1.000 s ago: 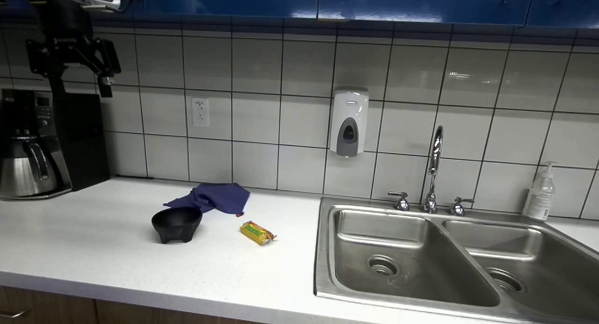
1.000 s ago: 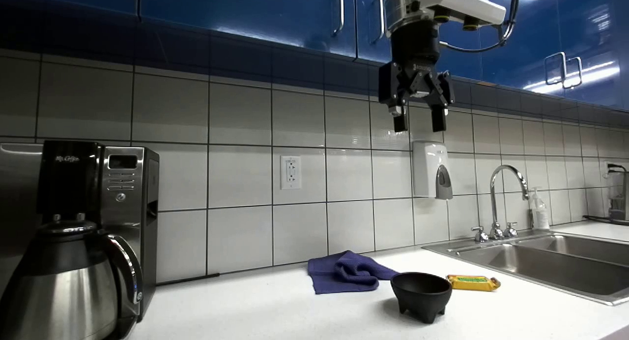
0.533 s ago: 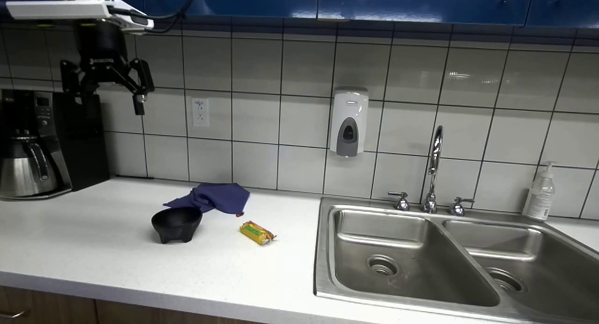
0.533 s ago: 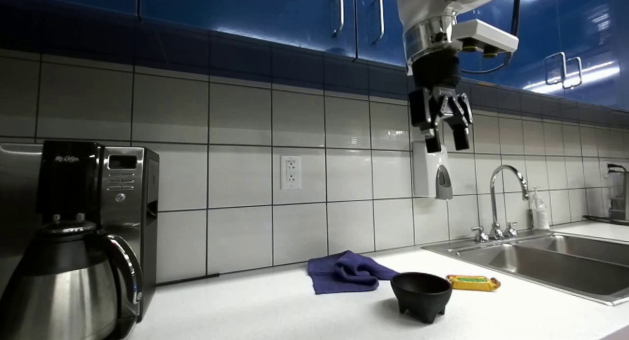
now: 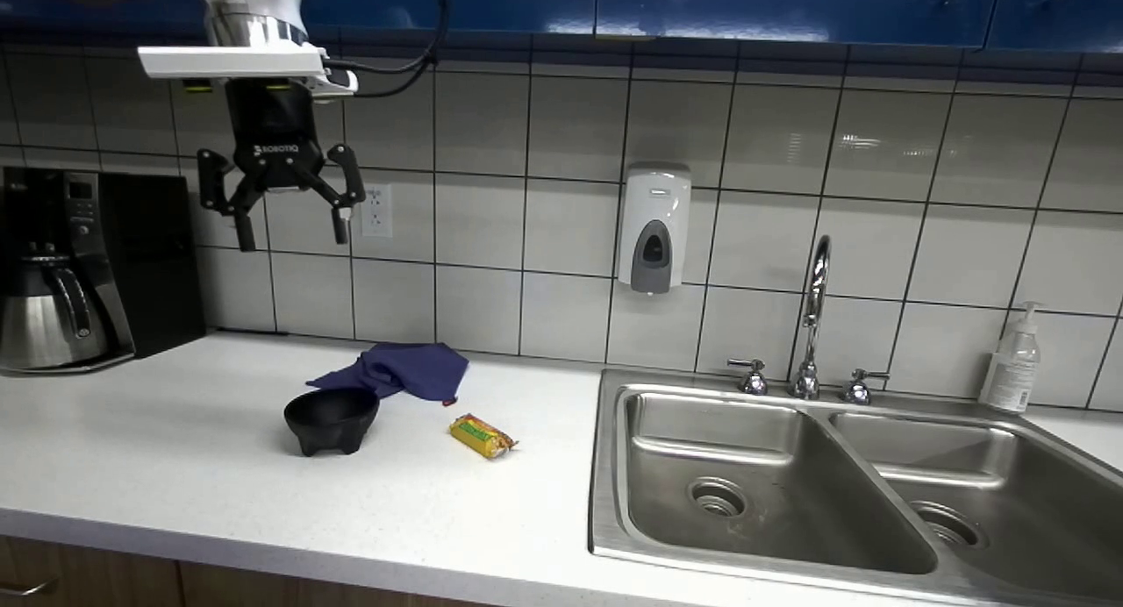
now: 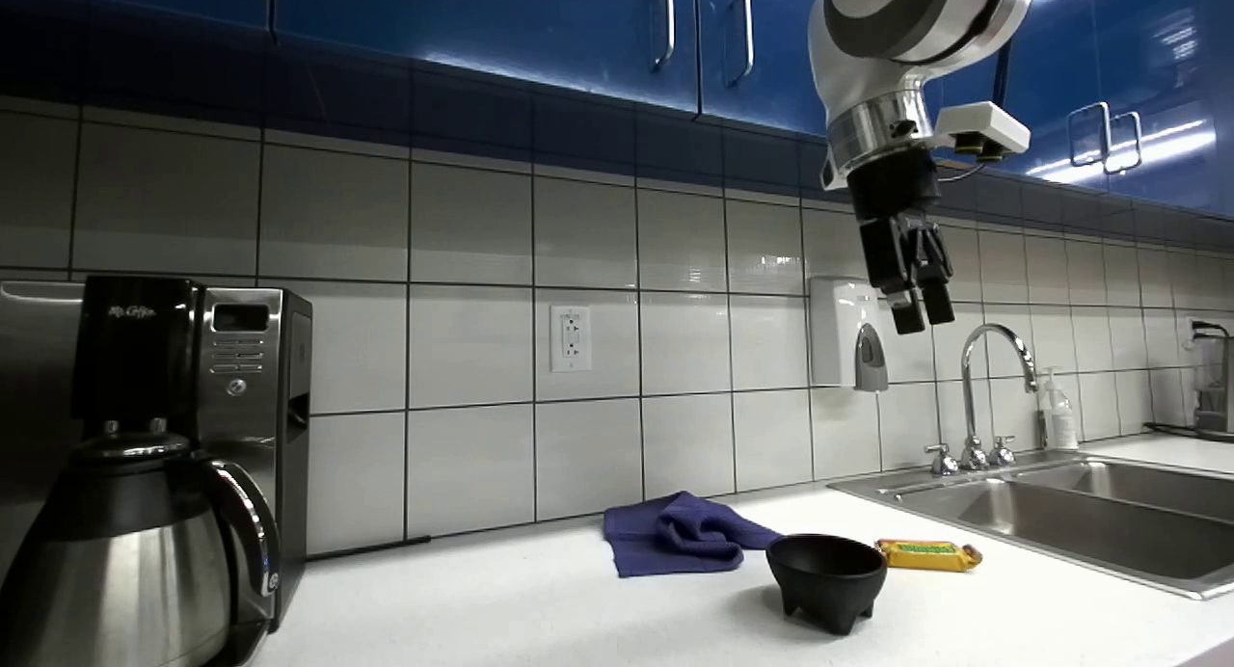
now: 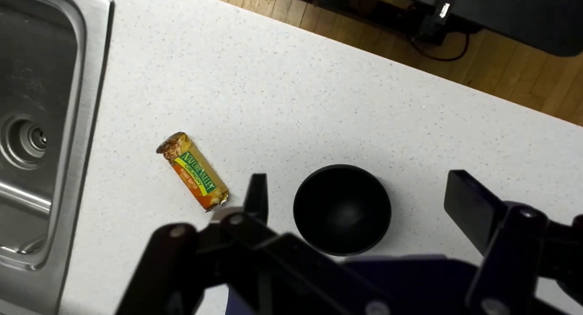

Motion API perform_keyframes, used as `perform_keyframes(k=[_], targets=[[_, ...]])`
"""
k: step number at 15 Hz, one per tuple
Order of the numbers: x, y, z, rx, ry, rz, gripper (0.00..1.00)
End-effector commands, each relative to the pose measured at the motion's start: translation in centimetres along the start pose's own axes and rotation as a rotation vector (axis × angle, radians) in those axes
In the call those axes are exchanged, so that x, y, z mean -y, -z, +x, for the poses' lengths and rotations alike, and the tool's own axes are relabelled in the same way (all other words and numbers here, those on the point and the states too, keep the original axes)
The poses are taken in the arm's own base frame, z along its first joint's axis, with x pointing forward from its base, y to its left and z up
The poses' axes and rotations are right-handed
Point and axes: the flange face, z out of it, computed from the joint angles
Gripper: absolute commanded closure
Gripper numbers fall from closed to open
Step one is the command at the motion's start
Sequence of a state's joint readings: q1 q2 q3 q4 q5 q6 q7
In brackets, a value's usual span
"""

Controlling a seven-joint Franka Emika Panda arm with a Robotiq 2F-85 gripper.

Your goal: Put the orange packet in the black bowl

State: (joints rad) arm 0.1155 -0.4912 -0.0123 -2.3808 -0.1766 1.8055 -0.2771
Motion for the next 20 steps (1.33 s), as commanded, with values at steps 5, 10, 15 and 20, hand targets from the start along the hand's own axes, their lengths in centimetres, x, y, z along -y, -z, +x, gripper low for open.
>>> perform_keyframes(k=[5,10,15,20], targets=[[-7.1,-4.6,1.8,0.017,0.132,-0.029,0.00],[-8.9,-8.1,4.4,0.002,0.169,-0.021,0.00],[-10.0,-10.7,7.2,-0.001,0.183,-0.029,0.00],[-11.9,-12.7,8.8,0.022,0.172,-0.022,0.00]])
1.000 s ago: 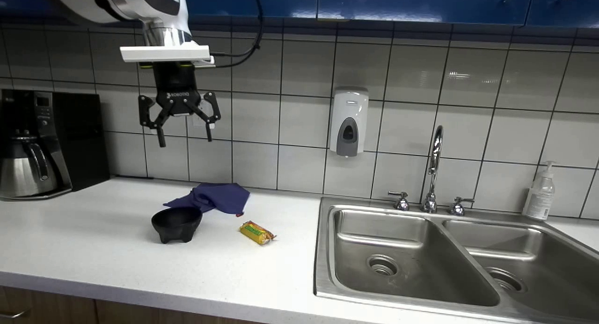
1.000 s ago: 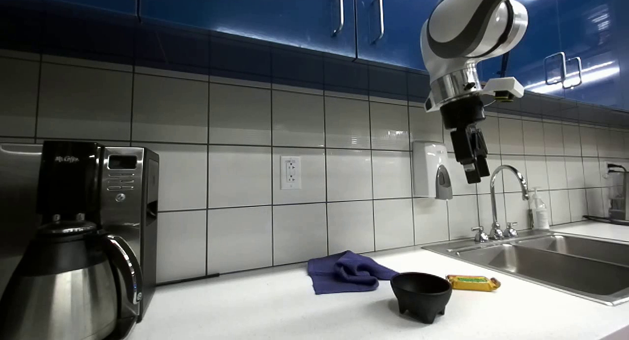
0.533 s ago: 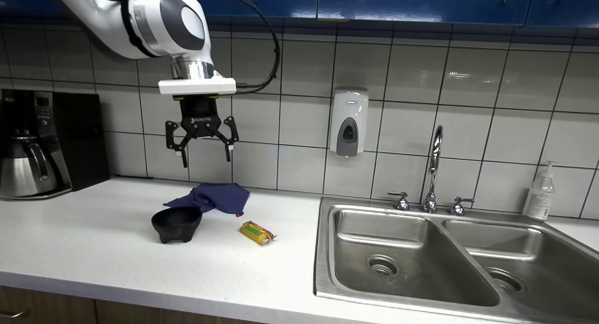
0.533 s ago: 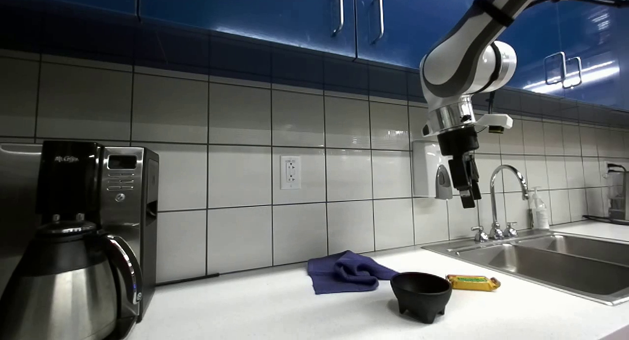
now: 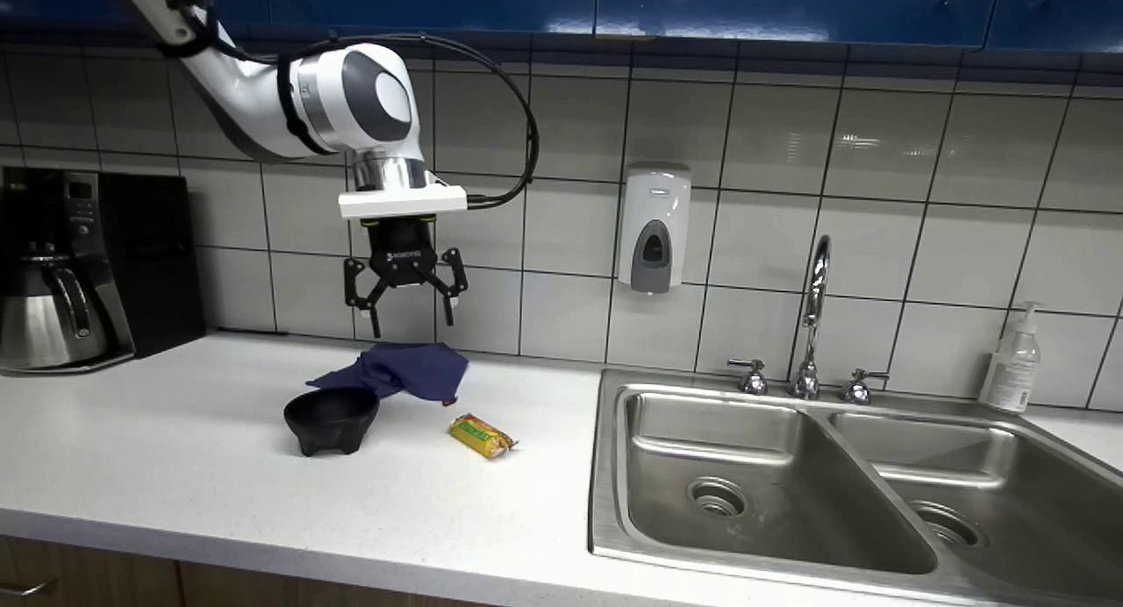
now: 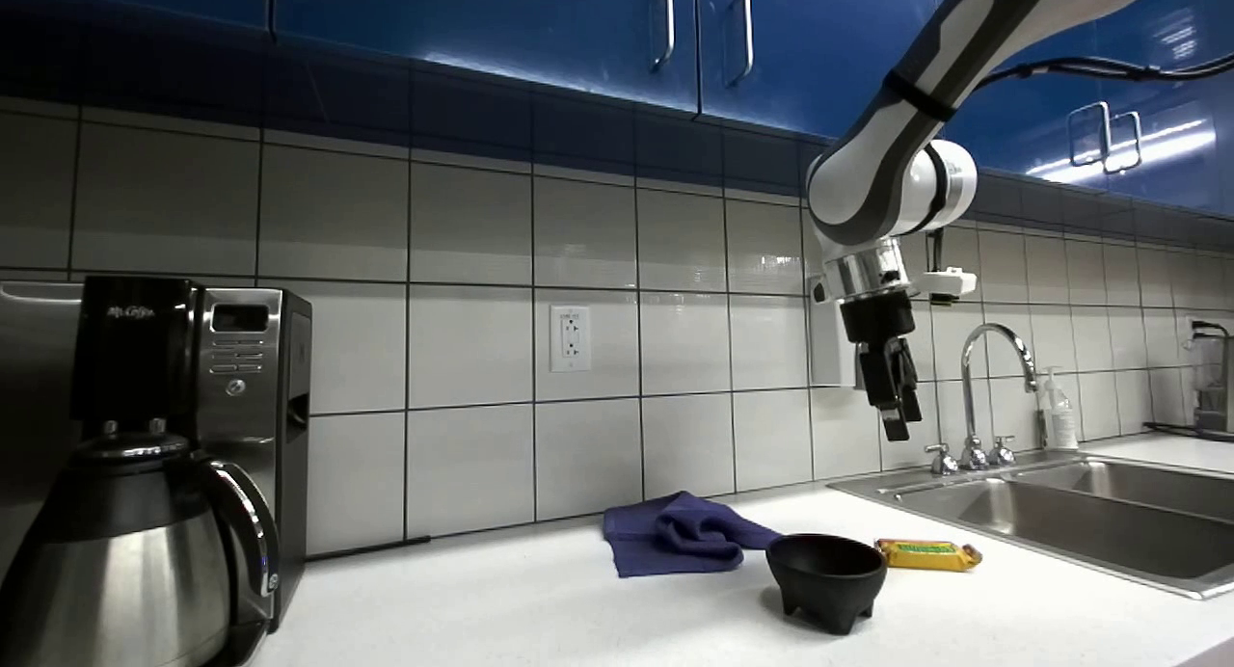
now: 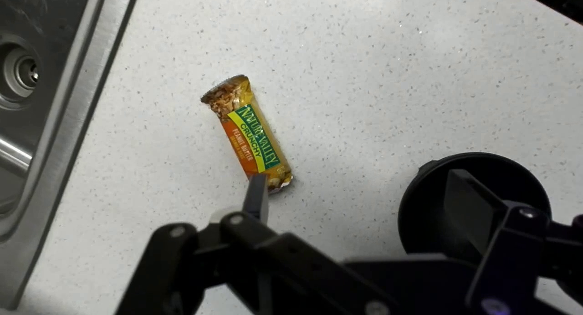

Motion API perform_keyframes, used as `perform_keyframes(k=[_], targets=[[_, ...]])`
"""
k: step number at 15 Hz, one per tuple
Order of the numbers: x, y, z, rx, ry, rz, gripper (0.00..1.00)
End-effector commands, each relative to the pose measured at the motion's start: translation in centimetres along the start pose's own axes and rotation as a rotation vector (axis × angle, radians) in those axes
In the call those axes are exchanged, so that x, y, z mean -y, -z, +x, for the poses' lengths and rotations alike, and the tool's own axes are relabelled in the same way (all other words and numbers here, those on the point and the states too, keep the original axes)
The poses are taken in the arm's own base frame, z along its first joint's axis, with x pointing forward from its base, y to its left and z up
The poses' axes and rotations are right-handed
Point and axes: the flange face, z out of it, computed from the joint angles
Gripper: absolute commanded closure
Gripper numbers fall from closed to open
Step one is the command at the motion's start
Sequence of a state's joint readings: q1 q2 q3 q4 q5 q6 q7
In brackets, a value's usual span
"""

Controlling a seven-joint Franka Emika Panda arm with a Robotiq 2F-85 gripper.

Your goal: Put the orange packet in the black bowl

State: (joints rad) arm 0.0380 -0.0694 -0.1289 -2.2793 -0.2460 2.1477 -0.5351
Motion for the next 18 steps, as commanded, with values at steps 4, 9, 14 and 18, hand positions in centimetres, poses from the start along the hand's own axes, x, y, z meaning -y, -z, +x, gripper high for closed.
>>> perform_keyframes(k=[4,9,14,18], targets=[[-3.5,-2.4,1.4,0.040,0.017,0.006,0.00],[-4.8,-4.3,1.5,0.072,0.042,0.018,0.00],[-5.7,-6.2,1.1,0.110,0.087,0.019,0.00],[-6.1,-7.6,0.9,0.147,0.140,0.016,0.00]])
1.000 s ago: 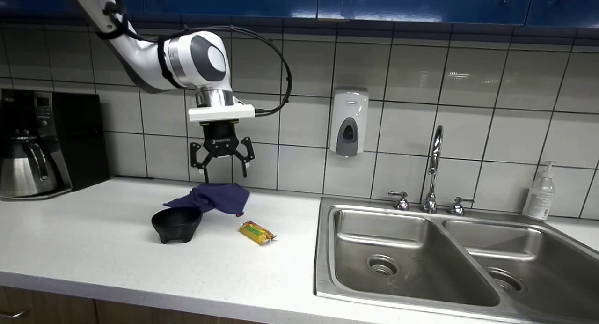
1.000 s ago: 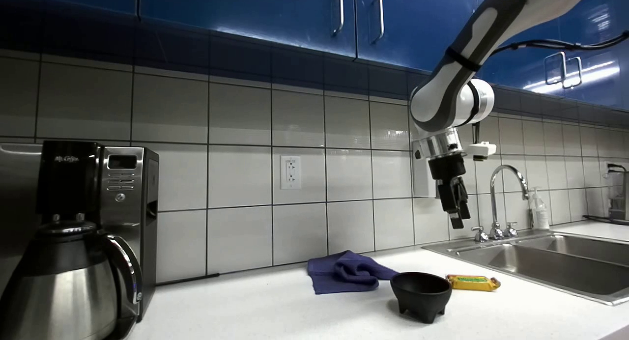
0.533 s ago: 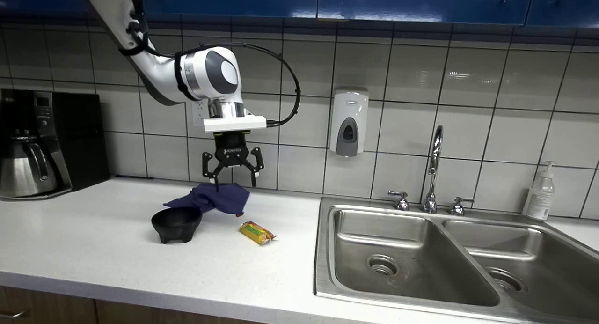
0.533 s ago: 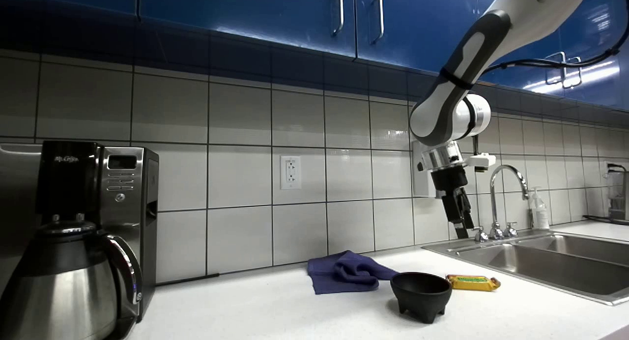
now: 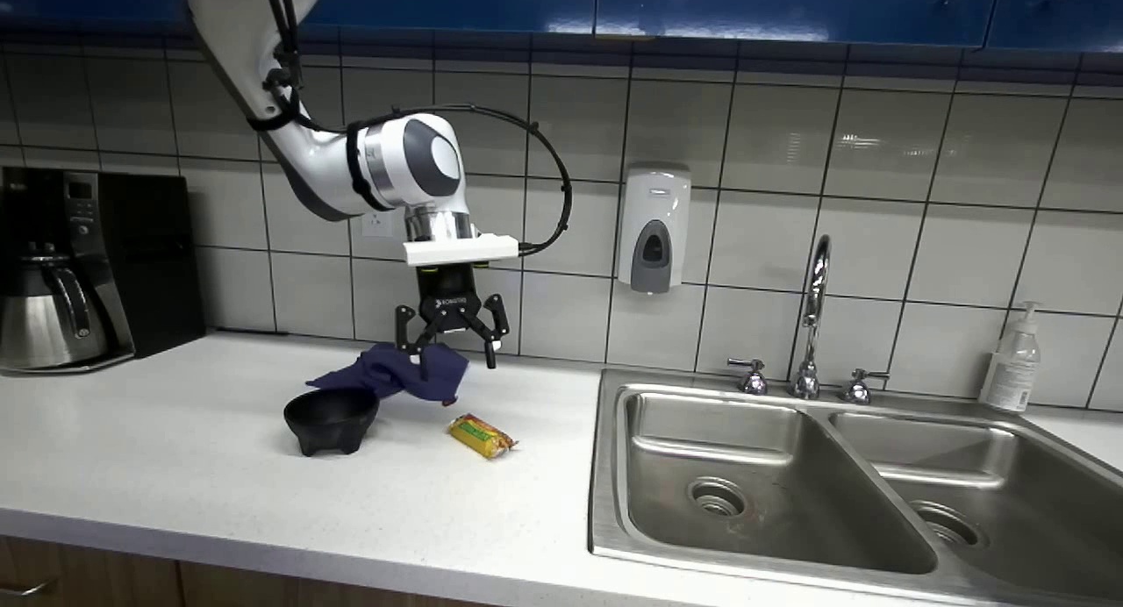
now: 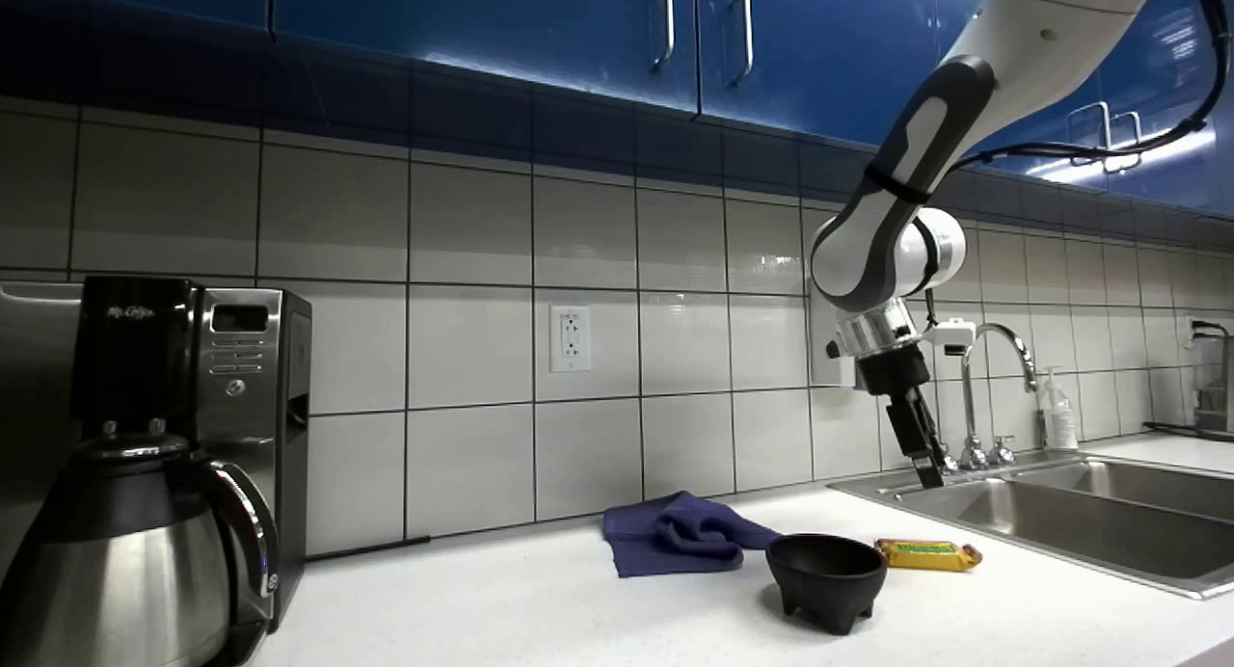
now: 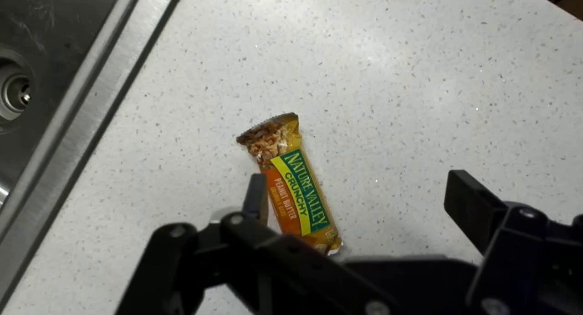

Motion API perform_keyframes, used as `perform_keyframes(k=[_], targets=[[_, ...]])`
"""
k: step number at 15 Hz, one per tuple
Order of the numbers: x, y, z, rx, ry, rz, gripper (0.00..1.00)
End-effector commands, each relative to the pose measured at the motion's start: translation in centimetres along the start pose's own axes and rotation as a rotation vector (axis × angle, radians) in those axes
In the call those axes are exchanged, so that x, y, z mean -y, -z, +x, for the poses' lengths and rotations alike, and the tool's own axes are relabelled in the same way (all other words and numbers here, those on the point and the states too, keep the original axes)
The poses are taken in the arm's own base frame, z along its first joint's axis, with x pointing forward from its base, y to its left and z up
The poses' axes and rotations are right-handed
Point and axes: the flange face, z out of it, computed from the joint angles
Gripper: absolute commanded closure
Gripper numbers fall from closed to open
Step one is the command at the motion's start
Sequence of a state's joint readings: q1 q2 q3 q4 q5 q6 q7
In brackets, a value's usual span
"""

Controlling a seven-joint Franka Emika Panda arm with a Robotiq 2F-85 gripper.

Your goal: Put the orange packet in the black bowl

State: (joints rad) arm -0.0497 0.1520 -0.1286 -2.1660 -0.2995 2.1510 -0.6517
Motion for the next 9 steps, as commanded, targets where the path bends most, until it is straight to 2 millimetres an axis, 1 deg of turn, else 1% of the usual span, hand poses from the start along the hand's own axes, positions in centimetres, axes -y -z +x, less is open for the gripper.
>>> perform_keyframes(k=[1,5,9], targets=[[-1.1,-0.8,0.1,0.031,0.065,-0.020,0.00],[-1.3,-2.3,0.2,0.064,0.107,-0.018,0.00],[-1.5,-3.5,0.7,0.081,0.139,-0.012,0.00]])
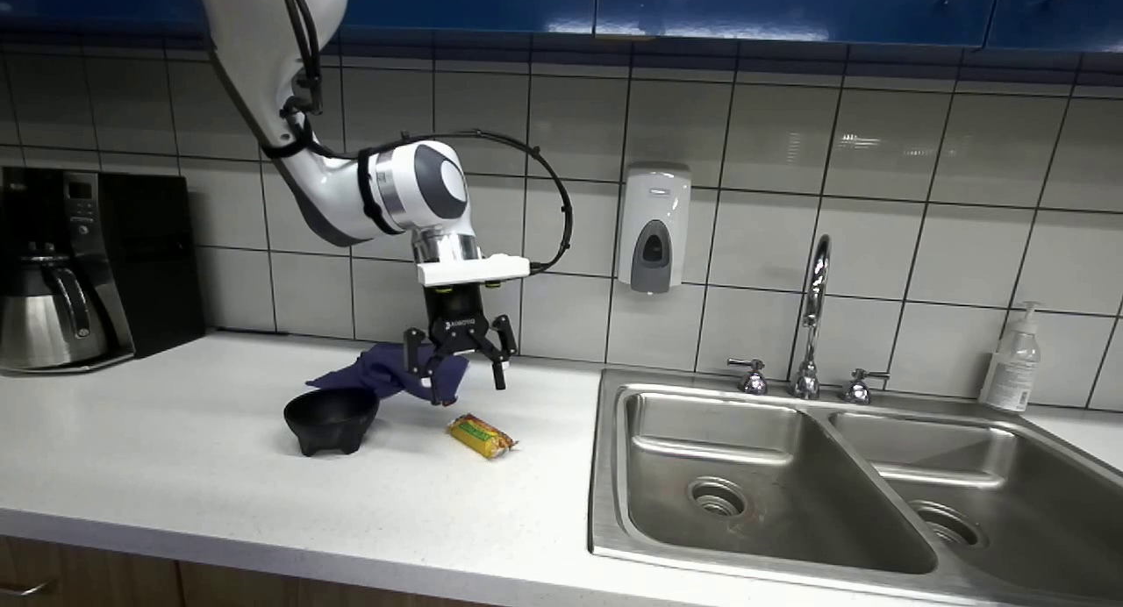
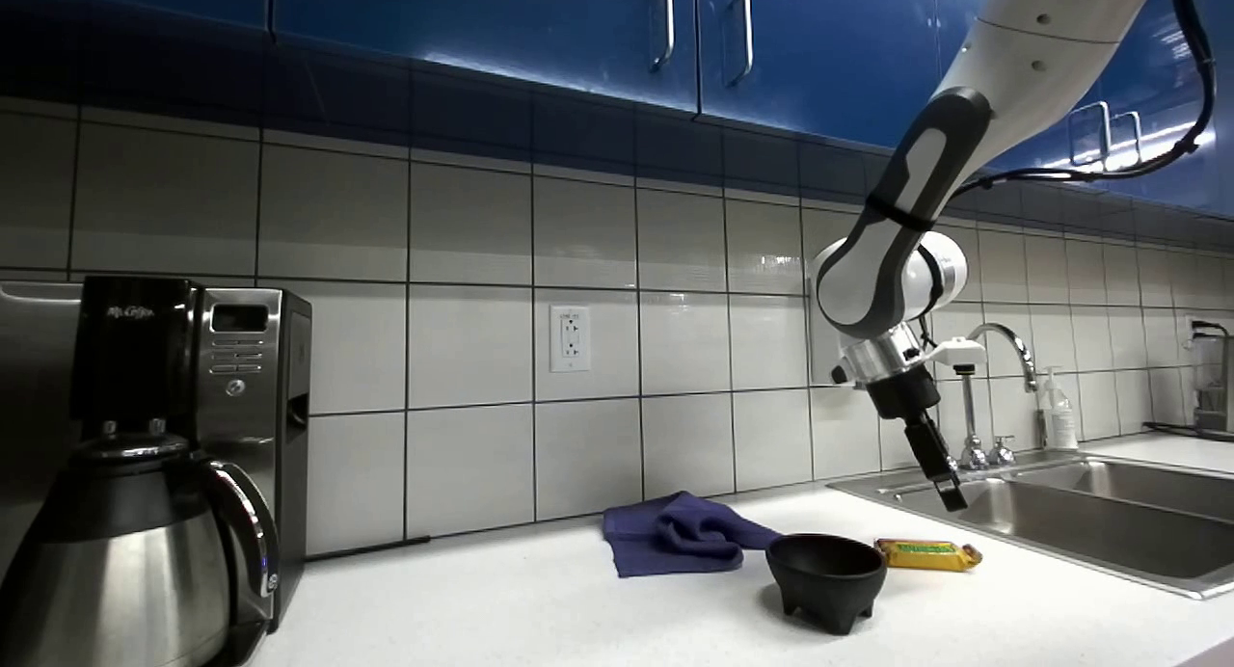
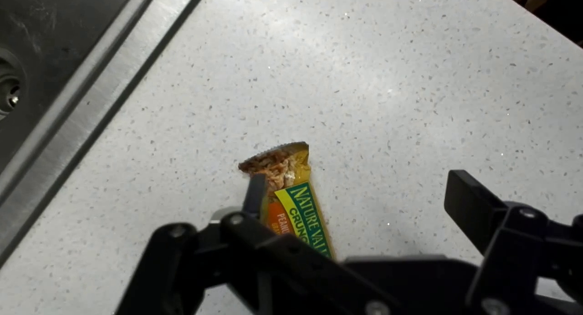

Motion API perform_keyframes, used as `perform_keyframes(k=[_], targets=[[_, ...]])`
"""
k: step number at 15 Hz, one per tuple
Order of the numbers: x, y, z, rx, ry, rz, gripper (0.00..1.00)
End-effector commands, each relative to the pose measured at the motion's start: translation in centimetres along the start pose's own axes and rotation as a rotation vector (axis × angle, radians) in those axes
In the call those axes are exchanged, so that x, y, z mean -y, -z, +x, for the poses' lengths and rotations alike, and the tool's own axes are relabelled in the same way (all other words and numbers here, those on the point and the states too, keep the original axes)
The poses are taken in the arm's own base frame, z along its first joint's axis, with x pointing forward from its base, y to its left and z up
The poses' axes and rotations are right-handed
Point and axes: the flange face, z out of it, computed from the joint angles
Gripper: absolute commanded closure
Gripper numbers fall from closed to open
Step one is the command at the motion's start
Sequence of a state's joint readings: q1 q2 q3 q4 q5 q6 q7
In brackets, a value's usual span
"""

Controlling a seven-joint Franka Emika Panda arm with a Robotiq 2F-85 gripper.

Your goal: Put the orange packet in the black bowl

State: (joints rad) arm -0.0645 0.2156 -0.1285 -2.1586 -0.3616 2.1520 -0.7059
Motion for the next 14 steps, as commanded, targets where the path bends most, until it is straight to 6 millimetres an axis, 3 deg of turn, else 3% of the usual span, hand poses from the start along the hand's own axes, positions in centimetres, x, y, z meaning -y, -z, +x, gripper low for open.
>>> perform_keyframes(k=[1,14], targets=[[-1.1,-0.6,0.7,0.007,0.059,-0.007,0.00],[-2.9,-3.0,4.5,-0.010,0.135,-0.032,0.00]])
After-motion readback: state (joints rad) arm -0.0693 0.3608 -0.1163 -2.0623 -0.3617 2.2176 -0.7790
